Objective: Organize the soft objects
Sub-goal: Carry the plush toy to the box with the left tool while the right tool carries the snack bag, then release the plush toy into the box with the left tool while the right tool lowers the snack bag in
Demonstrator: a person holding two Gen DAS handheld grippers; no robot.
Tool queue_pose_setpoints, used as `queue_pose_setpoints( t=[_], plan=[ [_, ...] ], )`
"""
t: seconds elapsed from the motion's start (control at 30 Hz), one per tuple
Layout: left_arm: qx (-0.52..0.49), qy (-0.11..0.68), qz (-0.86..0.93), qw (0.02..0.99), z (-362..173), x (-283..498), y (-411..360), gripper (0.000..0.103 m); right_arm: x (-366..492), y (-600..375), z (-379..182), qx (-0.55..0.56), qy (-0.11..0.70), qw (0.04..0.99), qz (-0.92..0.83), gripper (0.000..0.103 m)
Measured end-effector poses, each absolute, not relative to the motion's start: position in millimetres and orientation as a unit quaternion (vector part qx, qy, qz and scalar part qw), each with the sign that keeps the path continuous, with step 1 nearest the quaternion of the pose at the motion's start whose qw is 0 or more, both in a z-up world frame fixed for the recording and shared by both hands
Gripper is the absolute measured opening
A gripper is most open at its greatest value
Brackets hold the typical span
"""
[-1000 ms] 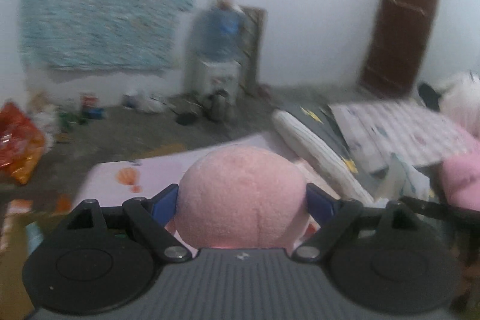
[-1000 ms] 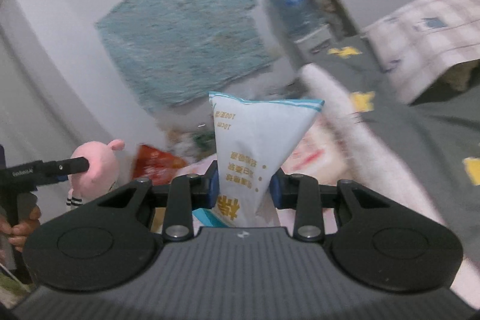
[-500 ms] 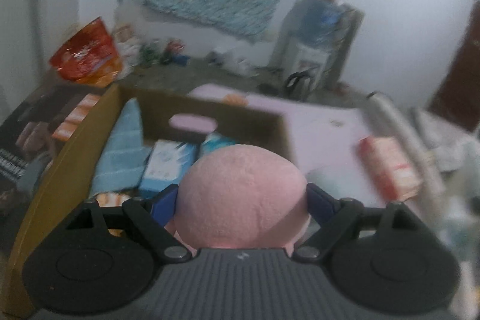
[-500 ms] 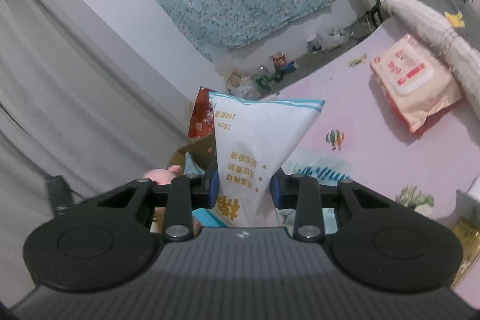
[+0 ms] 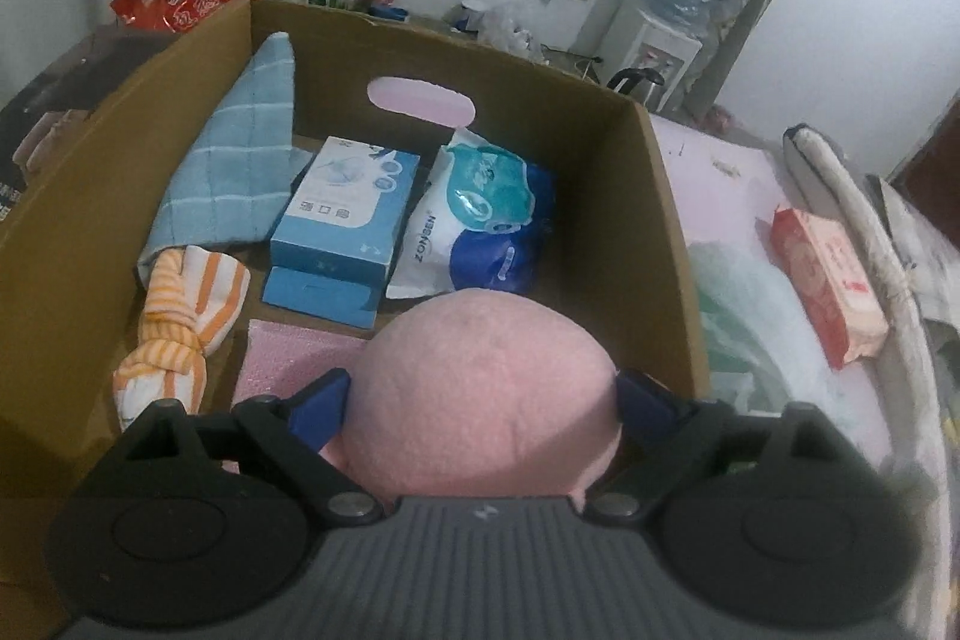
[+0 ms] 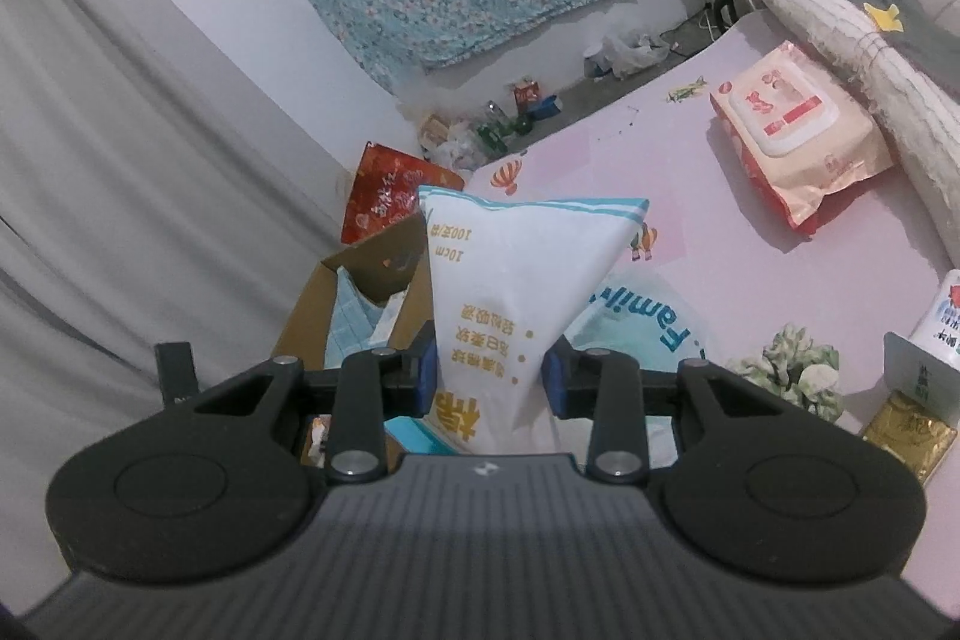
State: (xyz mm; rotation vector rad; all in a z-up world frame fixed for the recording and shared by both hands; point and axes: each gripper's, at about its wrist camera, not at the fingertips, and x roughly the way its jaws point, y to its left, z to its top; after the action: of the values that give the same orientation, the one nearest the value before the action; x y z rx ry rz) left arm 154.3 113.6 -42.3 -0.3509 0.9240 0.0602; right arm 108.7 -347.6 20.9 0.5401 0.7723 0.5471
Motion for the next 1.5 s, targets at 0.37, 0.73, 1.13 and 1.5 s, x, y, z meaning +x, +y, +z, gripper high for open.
queue_pose_setpoints(
  t=[0.37,0.73,1.13,1.5],
  plan=[
    [-0.199,0.410,0.013,0.890,-30,143,124,0.096,111,-318,26,0.241,0.374,0.852,0.277,0.033],
    [-0.203,0.314,0.046,0.926,45,65,163,0.097,131,-200,60,0.150,0.400,0.807,0.408,0.034],
    [-0.207,0.257,0.154,0.931,69,-22,222,0.099,146,48,-3,-0.139,0.436,0.719,0.523,0.034],
    [-0.230,0.262,0.179,0.920,51,-34,250,0.099,113,107,-23,-0.248,0.405,0.678,0.561,0.065]
  ],
)
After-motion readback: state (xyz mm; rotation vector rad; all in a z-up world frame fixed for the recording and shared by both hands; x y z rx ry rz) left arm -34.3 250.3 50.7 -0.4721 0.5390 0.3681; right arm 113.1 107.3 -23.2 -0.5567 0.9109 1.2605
